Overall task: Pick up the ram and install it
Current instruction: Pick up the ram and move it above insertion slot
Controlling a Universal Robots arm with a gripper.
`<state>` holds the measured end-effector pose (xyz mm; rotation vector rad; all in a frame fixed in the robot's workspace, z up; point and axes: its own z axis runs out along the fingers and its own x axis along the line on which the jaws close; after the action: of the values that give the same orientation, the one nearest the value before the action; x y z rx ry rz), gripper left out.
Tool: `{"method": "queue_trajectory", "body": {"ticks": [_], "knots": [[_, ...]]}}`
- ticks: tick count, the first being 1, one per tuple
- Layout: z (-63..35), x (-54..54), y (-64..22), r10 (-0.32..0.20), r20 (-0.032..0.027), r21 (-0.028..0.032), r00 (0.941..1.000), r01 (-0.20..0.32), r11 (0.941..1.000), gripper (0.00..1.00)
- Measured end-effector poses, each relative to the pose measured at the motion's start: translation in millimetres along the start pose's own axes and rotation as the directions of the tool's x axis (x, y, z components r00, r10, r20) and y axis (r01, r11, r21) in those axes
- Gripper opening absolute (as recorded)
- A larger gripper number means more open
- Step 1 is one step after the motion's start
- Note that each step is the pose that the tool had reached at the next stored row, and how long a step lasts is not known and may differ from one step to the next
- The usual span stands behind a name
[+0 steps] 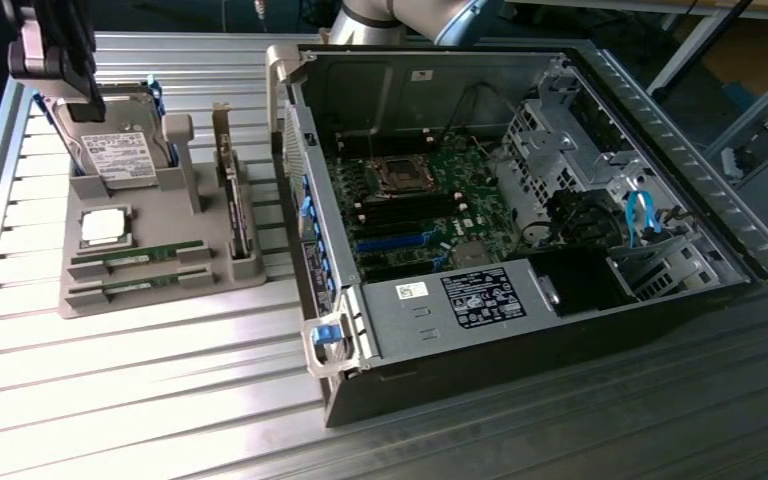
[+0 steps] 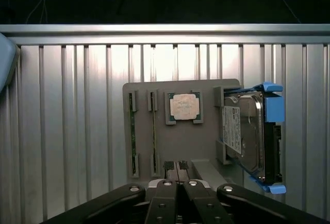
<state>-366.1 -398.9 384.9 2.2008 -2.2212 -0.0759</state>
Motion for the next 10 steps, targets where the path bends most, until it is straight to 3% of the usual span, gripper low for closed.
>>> {"method": "queue_trajectory", "body": {"ticks": [10], "knots": [[6.7,0.2,-0.3,0.0,0.0,0.0001,1.0,0.0,1.0,0.1]]}}
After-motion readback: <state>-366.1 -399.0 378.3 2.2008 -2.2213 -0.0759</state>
